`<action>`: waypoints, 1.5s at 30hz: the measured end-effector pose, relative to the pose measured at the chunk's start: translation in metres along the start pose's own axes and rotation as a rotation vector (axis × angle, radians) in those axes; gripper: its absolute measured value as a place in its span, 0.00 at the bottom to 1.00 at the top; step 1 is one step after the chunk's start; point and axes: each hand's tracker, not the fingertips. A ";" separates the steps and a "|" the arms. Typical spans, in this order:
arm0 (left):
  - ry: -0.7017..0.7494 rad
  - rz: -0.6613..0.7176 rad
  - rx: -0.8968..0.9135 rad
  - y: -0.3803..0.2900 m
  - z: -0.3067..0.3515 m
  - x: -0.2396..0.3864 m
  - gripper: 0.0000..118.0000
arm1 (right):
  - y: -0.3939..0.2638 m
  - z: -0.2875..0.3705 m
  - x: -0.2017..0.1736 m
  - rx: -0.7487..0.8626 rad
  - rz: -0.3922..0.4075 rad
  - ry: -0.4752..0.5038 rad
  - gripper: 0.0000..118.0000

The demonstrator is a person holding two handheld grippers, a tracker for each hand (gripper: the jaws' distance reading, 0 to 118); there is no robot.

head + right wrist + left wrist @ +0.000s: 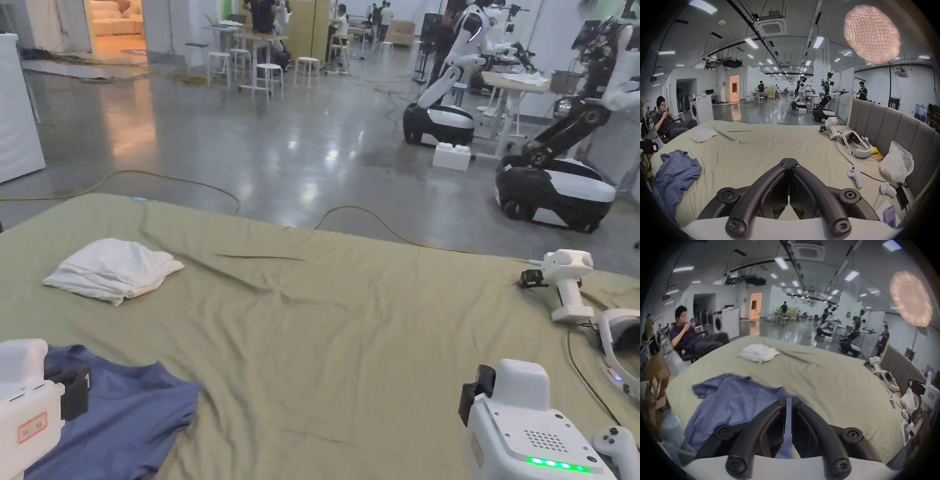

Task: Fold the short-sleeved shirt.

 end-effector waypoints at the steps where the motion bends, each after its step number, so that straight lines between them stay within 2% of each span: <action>1: 0.033 0.001 -0.023 -0.002 -0.002 -0.018 0.07 | -0.001 -0.002 -0.003 -0.005 0.004 0.001 0.00; 3: 0.074 0.014 -0.083 -0.003 -0.001 -0.040 0.07 | -0.004 -0.005 -0.008 -0.016 0.012 0.008 0.00; 5: 0.099 0.046 -0.138 -0.007 -0.007 -0.065 0.14 | -0.007 -0.010 -0.012 -0.030 0.014 0.019 0.00; 8: 0.112 0.087 -0.245 -0.013 -0.030 -0.102 0.37 | -0.010 -0.015 -0.020 -0.050 0.024 0.032 0.00; 10: 0.130 0.103 -0.315 -0.019 -0.046 -0.117 0.40 | -0.013 -0.017 -0.025 -0.060 0.030 0.040 0.00; 11: 0.125 0.107 -0.344 -0.022 -0.054 -0.122 0.52 | -0.014 -0.018 -0.027 -0.067 0.035 0.044 0.00; 12: 0.128 0.111 -0.363 -0.026 -0.063 -0.127 0.58 | -0.015 -0.020 -0.028 -0.072 0.038 0.046 0.00; 18: 0.061 0.149 -0.525 -0.061 -0.129 -0.124 0.58 | -0.023 -0.024 -0.039 -0.102 0.051 0.051 0.00; 19: 0.087 0.139 -0.568 -0.070 -0.137 -0.120 0.58 | -0.024 -0.024 -0.041 -0.106 0.054 0.050 0.00; 20: 0.125 0.115 -0.599 -0.077 -0.145 -0.114 0.58 | -0.025 -0.024 -0.041 -0.111 0.055 0.050 0.00; 23: 0.222 0.003 -0.450 -0.077 -0.126 -0.086 0.54 | -0.028 -0.025 -0.043 -0.126 0.063 0.046 0.00; 24: 0.236 -0.027 -0.460 -0.079 -0.125 -0.079 0.48 | -0.029 -0.025 -0.043 -0.127 0.062 0.045 0.00; 26: 0.207 -0.049 -0.409 -0.083 -0.119 -0.070 0.11 | -0.030 -0.026 -0.044 -0.131 0.065 0.046 0.00; 27: 0.217 -0.052 -0.416 -0.084 -0.120 -0.072 0.05 | -0.031 -0.026 -0.045 -0.133 0.068 0.047 0.00; 30: 0.234 -0.053 -0.421 -0.084 -0.117 -0.069 0.03 | -0.031 -0.024 -0.044 -0.141 0.066 0.052 0.00; 32: 0.211 0.008 -0.401 -0.076 -0.109 -0.073 0.03 | -0.031 -0.023 -0.041 -0.139 0.063 0.048 0.00; 34: 0.169 0.067 -0.333 -0.065 -0.094 -0.074 0.03 | -0.029 -0.020 -0.037 -0.136 0.060 0.045 0.00; 39: 0.109 0.089 -0.180 -0.028 -0.065 -0.061 0.03 | -0.023 -0.017 -0.026 -0.115 0.052 0.037 0.00; 45: 0.006 0.053 0.013 0.033 -0.022 -0.017 0.03 | -0.012 -0.006 -0.011 -0.082 0.045 0.031 0.00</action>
